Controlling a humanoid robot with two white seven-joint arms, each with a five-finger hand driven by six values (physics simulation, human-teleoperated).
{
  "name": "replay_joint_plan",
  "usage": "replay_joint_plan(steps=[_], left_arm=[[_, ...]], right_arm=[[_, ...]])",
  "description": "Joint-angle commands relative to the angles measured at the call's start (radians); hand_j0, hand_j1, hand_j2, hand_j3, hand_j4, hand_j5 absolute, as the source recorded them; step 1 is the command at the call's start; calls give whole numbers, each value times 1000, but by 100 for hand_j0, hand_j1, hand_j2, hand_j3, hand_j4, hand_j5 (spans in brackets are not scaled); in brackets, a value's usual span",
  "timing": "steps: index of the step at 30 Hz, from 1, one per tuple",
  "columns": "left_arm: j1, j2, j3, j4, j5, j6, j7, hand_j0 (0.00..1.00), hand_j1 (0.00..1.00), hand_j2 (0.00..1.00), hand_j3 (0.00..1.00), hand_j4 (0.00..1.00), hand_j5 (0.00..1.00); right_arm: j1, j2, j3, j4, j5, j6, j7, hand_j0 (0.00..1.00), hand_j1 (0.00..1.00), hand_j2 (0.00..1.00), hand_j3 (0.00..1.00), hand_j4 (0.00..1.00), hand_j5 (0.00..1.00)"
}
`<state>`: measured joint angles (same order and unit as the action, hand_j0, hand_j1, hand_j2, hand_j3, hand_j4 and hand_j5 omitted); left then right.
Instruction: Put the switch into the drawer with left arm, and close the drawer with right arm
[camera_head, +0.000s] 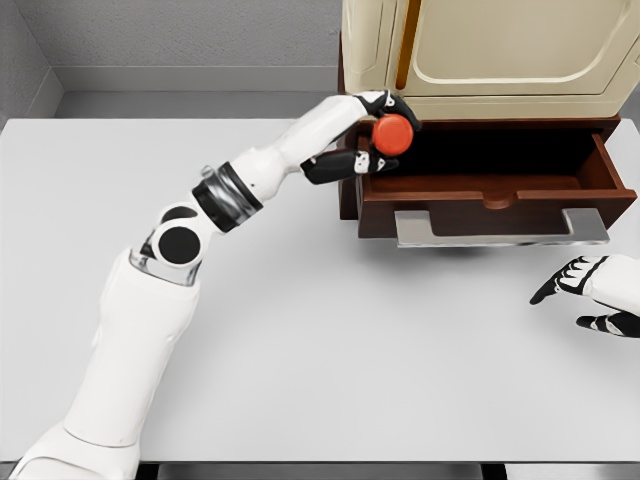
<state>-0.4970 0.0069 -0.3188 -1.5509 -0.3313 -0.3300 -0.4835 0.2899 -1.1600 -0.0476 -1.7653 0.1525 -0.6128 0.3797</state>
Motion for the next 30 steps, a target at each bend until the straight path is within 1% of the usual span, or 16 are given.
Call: replay_joint_plan(steps=[1, 5, 8, 9, 11, 12, 14, 17, 19, 25, 29, 30], left_arm=[[0, -7, -23, 2, -54, 2, 2, 40, 40, 40, 40, 40, 40], [-11, -7, -40, 3, -149, 0, 3, 40, 40, 40, 40, 40, 40], [-23, -7, -62, 3, -167, -1, 3, 40, 40, 40, 40, 40, 40], [-28, -7, -62, 3, -199, -1, 3, 40, 40, 40, 40, 40, 40], [-38, -7, -75, 2, -213, -1, 3, 40, 40, 40, 40, 40, 40], [-41, -7, -75, 2, -239, -1, 3, 40, 40, 40, 40, 40, 40], [-51, -7, -82, 2, -267, -1, 3, 40, 40, 40, 40, 40, 40], [-71, -7, -106, 2, -270, -1, 5, 40, 40, 40, 40, 40, 40], [-74, -7, -112, 2, -324, -1, 5, 40, 40, 40, 40, 40, 40], [-95, -7, -121, 2, -342, -1, 5, 40, 40, 40, 40, 40, 40], [-110, -7, -121, 0, -359, -1, 5, 40, 40, 40, 40, 40, 40], [-114, -7, -121, -1, -374, -1, 5, 40, 40, 40, 40, 40, 40]], right_arm=[[0, -1, 0, 0, -7, 2, 1, 70, 70, 70, 70, 70, 70], [0, -4, -15, 0, -8, 2, 1, 70, 70, 70, 70, 70, 70], [0, -6, -17, 0, -8, 2, 1, 70, 70, 70, 70, 70, 70], [0, -6, -18, 0, -8, 2, 1, 70, 70, 70, 70, 70, 70], [0, -6, -18, 0, -8, 2, 1, 70, 70, 70, 70, 70, 70], [0, -6, -20, 0, -8, 2, 1, 70, 70, 70, 70, 70, 70], [0, -6, -20, 0, -8, 2, 1, 70, 70, 70, 70, 70, 70], [0, -6, -18, 0, -8, 2, 1, 70, 70, 70, 70, 70, 70], [0, -6, -20, 0, -8, 2, 1, 70, 70, 70, 70, 70, 70], [0, -6, -20, 0, -10, 2, 1, 66, 66, 66, 66, 66, 66], [0, -7, -20, 0, -10, 2, 1, 66, 66, 66, 66, 66, 66], [0, -9, -20, 0, -10, 2, 1, 66, 66, 66, 66, 66, 66]])
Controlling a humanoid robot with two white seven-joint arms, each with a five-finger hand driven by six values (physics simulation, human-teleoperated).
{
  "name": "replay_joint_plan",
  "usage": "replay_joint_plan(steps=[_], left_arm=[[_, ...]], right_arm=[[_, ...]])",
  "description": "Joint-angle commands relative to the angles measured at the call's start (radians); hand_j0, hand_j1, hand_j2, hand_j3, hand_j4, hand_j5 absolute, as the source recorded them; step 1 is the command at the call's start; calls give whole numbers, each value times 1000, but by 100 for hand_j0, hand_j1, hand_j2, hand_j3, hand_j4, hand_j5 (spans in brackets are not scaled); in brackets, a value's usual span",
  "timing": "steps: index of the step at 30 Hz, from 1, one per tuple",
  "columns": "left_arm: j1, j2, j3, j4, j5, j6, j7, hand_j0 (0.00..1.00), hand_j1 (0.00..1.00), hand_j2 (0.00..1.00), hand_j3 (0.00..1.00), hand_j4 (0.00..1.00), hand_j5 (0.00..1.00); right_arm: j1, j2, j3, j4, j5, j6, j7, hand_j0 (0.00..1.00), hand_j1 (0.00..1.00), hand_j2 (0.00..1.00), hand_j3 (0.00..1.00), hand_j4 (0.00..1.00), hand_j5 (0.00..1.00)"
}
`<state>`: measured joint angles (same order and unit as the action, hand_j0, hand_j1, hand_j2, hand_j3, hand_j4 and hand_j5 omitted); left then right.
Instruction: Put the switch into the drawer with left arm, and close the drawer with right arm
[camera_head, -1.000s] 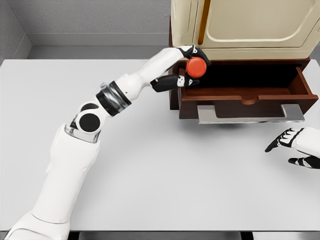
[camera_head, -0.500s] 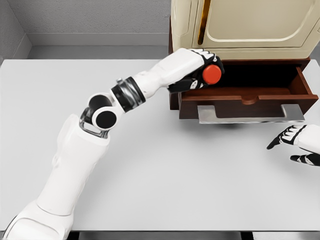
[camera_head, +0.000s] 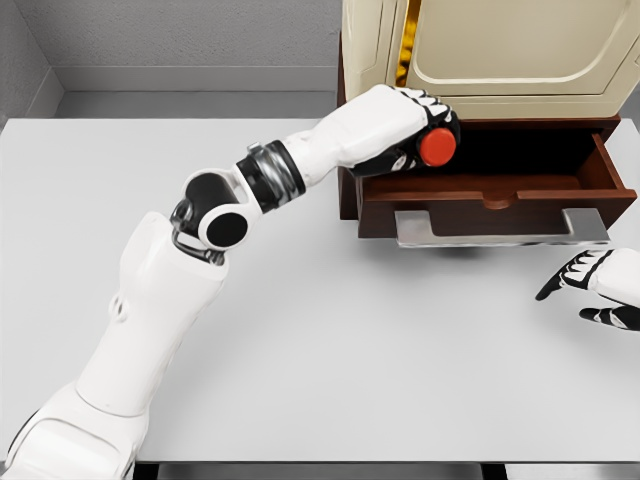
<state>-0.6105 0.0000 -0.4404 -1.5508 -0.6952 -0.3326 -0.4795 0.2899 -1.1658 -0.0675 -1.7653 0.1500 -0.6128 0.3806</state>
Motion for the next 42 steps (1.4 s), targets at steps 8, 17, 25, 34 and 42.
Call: replay_joint_plan(steps=[8, 17, 25, 34, 42], left_arm=[[-18, 0, 0, -32, -29, 1, 1, 40, 40, 40, 40, 40, 40], [-46, 0, 3, -49, -29, 3, 1, 40, 40, 40, 40, 40, 40], [-61, 0, 3, -48, -30, 4, -1, 42, 42, 42, 42, 42, 42], [-63, 0, 2, -48, -30, 4, -1, 67, 67, 67, 67, 67, 67], [-61, 0, -1, -51, -32, 3, -1, 69, 69, 69, 69, 69, 69]], right_arm=[[0, -8, 0, 0, -9, 2, 0, 67, 67, 67, 67, 67, 67], [0, -2, -2, 0, -9, 2, 1, 67, 67, 67, 67, 67, 67], [2, -17, 3, 0, -9, 2, -2, 67, 67, 67, 67, 67, 67], [2, -17, 3, 0, -9, 2, -2, 67, 67, 67, 67, 67, 67], [3, -18, 3, 0, -10, 2, -2, 67, 67, 67, 67, 67, 67]])
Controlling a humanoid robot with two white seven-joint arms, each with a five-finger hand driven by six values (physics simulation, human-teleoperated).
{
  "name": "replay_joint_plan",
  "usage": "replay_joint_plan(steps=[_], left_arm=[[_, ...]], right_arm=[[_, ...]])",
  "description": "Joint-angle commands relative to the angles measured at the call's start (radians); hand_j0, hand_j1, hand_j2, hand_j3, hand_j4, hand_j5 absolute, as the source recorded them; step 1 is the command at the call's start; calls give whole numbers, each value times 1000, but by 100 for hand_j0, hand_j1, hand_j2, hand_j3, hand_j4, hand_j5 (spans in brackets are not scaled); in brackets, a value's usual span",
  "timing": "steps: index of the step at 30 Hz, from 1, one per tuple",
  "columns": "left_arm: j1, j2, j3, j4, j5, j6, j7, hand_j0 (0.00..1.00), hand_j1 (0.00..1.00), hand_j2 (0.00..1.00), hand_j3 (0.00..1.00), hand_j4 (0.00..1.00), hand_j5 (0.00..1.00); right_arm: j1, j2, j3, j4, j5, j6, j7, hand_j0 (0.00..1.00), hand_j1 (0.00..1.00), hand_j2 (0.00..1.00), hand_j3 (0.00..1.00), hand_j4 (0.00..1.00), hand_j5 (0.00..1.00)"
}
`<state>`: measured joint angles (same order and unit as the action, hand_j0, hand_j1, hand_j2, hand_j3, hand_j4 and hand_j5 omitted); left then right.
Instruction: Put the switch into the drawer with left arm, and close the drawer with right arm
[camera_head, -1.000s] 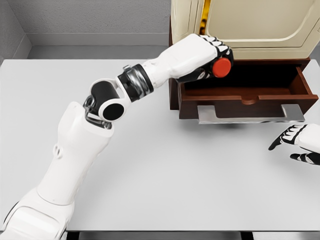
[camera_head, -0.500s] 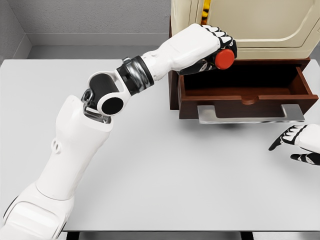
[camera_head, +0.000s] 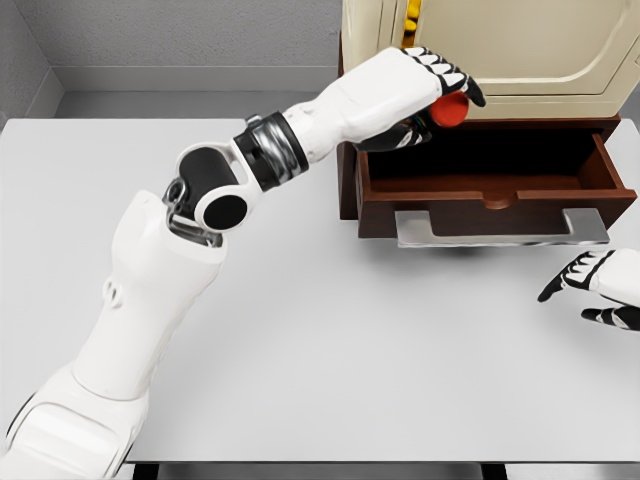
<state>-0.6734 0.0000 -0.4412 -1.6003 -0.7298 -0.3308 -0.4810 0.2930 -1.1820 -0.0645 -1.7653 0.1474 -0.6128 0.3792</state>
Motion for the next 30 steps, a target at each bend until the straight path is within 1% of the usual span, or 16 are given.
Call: replay_joint_plan(steps=[1, 3, 7, 10, 16, 17, 18, 19, 20, 21, 23, 24, 26, 27, 28, 30], left_arm=[[0, 0, -1, -1, 4, 1, 1, 69, 69, 69, 69, 69, 69], [0, 0, -1, -1, 4, 1, 1, 75, 75, 75, 75, 75, 75], [3, 0, -2, -10, 4, 1, 1, 76, 76, 76, 76, 76, 76], [3, 0, -4, -13, 3, 1, 1, 81, 81, 81, 81, 81, 81], [9, 0, -5, -27, 4, -1, 1, 81, 81, 81, 81, 81, 81], [11, 0, -28, -32, 7, -2, 1, 81, 81, 81, 81, 81, 81], [14, 0, -33, -50, 9, -2, 1, 81, 81, 81, 81, 81, 81], [21, 0, -39, -104, 18, -4, 1, 81, 81, 81, 81, 81, 81], [28, 0, -47, -125, 20, -30, 1, 81, 81, 81, 81, 81, 81], [31, 0, -47, -133, 30, -101, 1, 81, 81, 81, 81, 81, 81], [44, 41, -47, -165, 87, -191, 1, 81, 81, 81, 81, 81, 81], [44, 84, -45, -196, 125, -257, 1, 81, 81, 81, 81, 81, 81], [48, 201, -31, -201, 228, -280, 1, 82, 82, 82, 82, 82, 82], [48, 250, -7, -201, 269, -280, 1, 82, 82, 82, 82, 82, 82], [64, 322, 45, -201, 315, -280, 1, 82, 82, 82, 82, 82, 82], [126, 405, 163, -201, 391, -280, 1, 82, 82, 82, 82, 82, 82]], right_arm=[[0, -2, 0, 0, -8, 2, 0, 67, 67, 67, 67, 67, 67], [0, -2, 0, 0, -8, 2, 0, 67, 67, 67, 67, 67, 67], [-2, -2, 2, 0, -8, 2, 0, 67, 67, 67, 67, 67, 67], [0, -2, 2, 0, -8, 2, -2, 67, 67, 67, 67, 67, 67], [0, -2, 2, 0, -8, 2, 0, 67, 67, 67, 67, 67, 67], [0, -2, 2, 0, -8, 2, 0, 67, 67, 67, 67, 67, 67], [0, -2, 2, 0, -8, 2, 0, 67, 67, 67, 67, 67, 67], [0, -2, 2, 0, -8, 2, -2, 67, 67, 67, 67, 67, 67], [0, -2, 2, 0, -8, 2, -2, 67, 67, 67, 67, 67, 67], [-2, -2, 5, 0, -8, 2, -2, 67, 67, 67, 67, 67, 67], [0, -2, 6, 0, -11, 2, -2, 67, 67, 67, 67, 67, 67], [0, -1, 6, 0, -11, 2, -2, 67, 67, 67, 67, 67, 67], [-2, 1, 8, 0, -12, 2, -2, 66, 66, 66, 66, 66, 66], [0, 2, 8, 0, -14, 2, -2, 66, 66, 66, 66, 66, 66], [0, 2, 8, 0, -16, 2, -2, 65, 65, 65, 65, 65, 65], [-2, 4, 6, 1, -17, 2, -2, 63, 63, 63, 63, 63, 63]])
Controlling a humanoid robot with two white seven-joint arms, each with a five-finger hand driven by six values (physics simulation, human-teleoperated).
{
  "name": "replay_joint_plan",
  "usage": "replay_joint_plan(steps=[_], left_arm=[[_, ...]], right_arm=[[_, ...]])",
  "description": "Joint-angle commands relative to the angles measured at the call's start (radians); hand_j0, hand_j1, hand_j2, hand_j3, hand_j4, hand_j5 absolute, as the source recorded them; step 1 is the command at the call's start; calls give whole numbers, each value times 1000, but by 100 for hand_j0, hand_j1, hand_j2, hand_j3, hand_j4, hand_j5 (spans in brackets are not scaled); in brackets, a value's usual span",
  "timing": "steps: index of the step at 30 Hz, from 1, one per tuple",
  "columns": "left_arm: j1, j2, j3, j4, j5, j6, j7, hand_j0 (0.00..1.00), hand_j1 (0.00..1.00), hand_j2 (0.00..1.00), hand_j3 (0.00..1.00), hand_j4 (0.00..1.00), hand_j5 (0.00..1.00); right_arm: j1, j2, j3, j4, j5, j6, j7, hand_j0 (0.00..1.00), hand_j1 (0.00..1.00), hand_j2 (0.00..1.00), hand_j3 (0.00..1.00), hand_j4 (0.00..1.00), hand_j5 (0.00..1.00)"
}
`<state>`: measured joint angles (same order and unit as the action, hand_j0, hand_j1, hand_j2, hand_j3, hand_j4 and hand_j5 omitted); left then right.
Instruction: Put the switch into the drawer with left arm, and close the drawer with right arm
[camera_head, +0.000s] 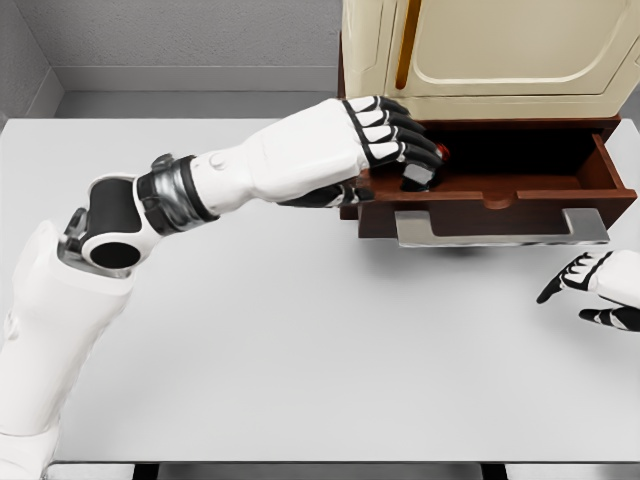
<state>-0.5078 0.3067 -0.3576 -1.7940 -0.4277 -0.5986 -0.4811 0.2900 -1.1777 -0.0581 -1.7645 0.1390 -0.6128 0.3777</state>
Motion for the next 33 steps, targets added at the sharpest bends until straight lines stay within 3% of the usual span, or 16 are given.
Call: replay_joint_plan(steps=[1, 3, 4, 6, 7, 9, 10, 12, 13, 20, 25, 29, 33], left_arm=[[8, 132, 161, -7, 125, -12, 1, 82, 82, 82, 82, 82, 82], [112, 178, 339, 27, 150, -12, 1, 100, 100, 100, 100, 100, 100], [166, 181, 425, 62, 149, -12, -2, 100, 100, 100, 100, 100, 100], [296, 255, 485, 99, 147, -12, -2, 100, 100, 100, 100, 100, 100], [338, 265, 488, 154, 147, -12, -2, 100, 100, 100, 100, 100, 100], [368, 313, 482, 284, 141, -12, -5, 100, 100, 100, 100, 100, 100], [385, 321, 474, 304, 127, -12, -10, 100, 100, 100, 100, 100, 100], [394, 321, 474, 353, 112, -12, -16, 100, 100, 100, 100, 100, 100], [394, 325, 473, 354, 113, -12, -50, 100, 100, 100, 100, 100, 100], [396, 293, 480, 344, 121, -12, -54, 100, 100, 100, 100, 100, 100], [394, 282, 482, 340, 126, -12, -102, 100, 100, 100, 100, 100, 100], [393, 272, 483, 340, 126, -12, -106, 100, 100, 100, 100, 100, 100], [391, 264, 483, 340, 126, -12, -122, 100, 100, 100, 100, 100, 100]], right_arm=[[0, 6, -2, -1, -9, 2, 0, 62, 62, 62, 62, 62, 62], [-2, 9, -3, -1, -10, 2, 0, 60, 60, 60, 60, 60, 60], [-5, 10, -5, -1, -10, 2, 1, 60, 60, 60, 60, 60, 60], [-8, 10, -8, -1, -10, 2, 1, 60, 60, 60, 60, 60, 60], [-9, 10, -8, -1, -10, 2, 1, 60, 60, 60, 60, 60, 60], [-11, 10, -8, -1, -10, 2, 1, 60, 60, 60, 60, 60, 60], [-12, 10, -8, -1, -10, 2, 1, 60, 60, 60, 60, 60, 60], [-14, 10, -8, -1, -10, 2, 1, 60, 60, 60, 60, 60, 60], [-15, 12, -8, -1, -10, 2, 3, 60, 60, 60, 60, 60, 60], [-18, 16, -3, 2, -1, 2, 1, 60, 60, 60, 60, 60, 60], [-22, 20, 3, 11, 4, 2, 1, 61, 61, 61, 61, 61, 61], [-26, 47, 1, 25, 13, 2, 1, 61, 61, 61, 61, 61, 61], [-74, 105, 4, 68, 40, 2, 1, 61, 61, 61, 61, 61, 61]])
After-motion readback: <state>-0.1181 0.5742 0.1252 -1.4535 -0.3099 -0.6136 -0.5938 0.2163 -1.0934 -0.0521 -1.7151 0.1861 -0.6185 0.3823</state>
